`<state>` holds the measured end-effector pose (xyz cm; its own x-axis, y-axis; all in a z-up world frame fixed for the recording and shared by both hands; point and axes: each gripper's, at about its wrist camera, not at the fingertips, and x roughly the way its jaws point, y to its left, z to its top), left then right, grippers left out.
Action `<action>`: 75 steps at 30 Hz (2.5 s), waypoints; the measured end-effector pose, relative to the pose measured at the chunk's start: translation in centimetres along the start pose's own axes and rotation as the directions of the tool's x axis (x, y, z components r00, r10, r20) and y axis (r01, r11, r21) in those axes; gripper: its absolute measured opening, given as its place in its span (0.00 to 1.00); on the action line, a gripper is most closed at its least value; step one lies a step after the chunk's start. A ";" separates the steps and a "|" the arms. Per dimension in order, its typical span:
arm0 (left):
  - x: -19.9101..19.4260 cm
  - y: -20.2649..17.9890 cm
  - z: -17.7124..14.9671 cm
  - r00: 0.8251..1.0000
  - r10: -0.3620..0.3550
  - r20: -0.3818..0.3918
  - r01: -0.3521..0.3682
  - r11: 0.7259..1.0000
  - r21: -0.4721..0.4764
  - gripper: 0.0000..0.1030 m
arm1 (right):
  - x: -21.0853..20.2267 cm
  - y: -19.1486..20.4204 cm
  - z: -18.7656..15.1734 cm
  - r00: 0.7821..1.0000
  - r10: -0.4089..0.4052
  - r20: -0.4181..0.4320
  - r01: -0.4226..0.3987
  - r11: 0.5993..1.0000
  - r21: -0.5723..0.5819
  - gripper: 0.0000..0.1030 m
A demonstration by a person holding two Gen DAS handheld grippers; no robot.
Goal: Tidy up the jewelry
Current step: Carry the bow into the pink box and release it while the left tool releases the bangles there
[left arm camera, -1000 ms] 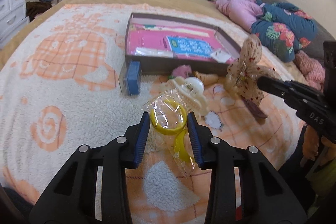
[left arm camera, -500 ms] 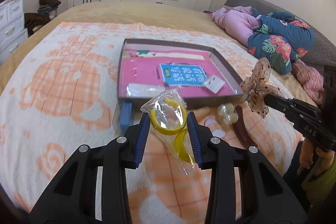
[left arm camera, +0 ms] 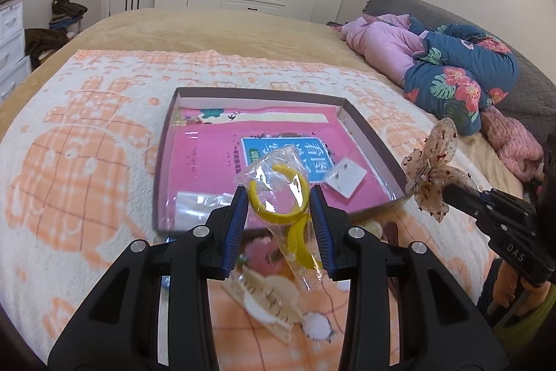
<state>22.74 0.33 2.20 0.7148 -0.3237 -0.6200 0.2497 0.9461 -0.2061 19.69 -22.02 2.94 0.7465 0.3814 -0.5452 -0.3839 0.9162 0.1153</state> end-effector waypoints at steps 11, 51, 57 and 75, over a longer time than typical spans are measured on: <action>2.4 0.1 1.5 1.000 0.000 0.000 0.000 1.000 0.007 0.28 | 1.5 -0.4 1.1 0.998 -0.056 0.008 0.056 0.998 -0.026 0.09; 9.6 3.6 3.5 0.997 0.036 -0.064 -0.038 0.999 -0.029 0.28 | 11.5 -2.5 3.0 0.975 -0.196 -0.103 0.190 0.980 -0.065 0.10; 10.1 3.9 3.4 0.997 0.033 -0.076 -0.036 0.999 -0.036 0.28 | 12.5 -2.4 2.3 0.979 -0.158 -0.133 0.153 0.987 -0.042 0.17; 9.5 4.0 3.0 0.995 0.055 -0.078 -0.058 0.997 -0.042 0.40 | 8.7 -1.7 0.7 0.992 -0.082 -0.099 0.086 0.996 0.037 0.58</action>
<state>32.53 1.00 -2.26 0.6746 -0.2697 -0.6871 0.1800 0.9629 -0.2012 27.22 -20.22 -1.47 0.7183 0.2909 -0.6320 -0.2976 0.9496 0.0988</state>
